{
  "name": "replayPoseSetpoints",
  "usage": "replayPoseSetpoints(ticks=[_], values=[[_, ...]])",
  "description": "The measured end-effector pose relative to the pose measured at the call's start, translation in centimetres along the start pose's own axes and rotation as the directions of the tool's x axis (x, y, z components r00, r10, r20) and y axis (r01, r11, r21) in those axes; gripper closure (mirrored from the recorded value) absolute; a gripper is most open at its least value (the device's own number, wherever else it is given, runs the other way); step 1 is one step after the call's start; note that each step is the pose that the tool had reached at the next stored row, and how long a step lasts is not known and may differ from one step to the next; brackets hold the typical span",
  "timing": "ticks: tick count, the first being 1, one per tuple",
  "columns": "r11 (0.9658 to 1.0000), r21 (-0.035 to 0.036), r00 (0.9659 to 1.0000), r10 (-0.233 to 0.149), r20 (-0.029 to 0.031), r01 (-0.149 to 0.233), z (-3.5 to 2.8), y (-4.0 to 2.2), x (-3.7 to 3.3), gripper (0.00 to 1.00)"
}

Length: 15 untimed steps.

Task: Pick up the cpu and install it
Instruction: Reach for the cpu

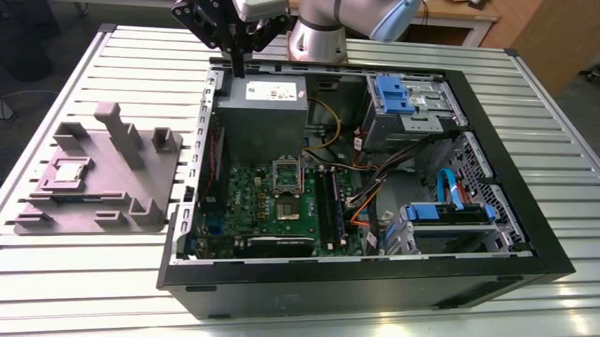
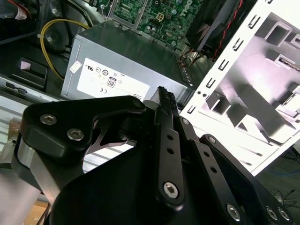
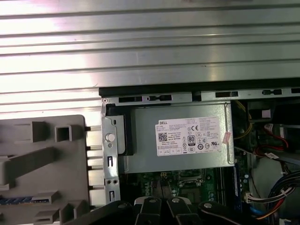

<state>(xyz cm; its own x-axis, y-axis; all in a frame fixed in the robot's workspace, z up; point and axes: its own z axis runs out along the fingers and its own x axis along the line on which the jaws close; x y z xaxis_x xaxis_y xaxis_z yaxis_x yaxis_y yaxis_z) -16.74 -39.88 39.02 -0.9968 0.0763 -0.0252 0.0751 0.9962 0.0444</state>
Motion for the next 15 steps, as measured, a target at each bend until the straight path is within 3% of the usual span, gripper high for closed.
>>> replayPoseSetpoints(ticks=[15], values=[[1.0000, 0.0000, 1.0000, 0.000, -0.0001, 0.000, 0.01, -0.04, 0.54, 0.90]])
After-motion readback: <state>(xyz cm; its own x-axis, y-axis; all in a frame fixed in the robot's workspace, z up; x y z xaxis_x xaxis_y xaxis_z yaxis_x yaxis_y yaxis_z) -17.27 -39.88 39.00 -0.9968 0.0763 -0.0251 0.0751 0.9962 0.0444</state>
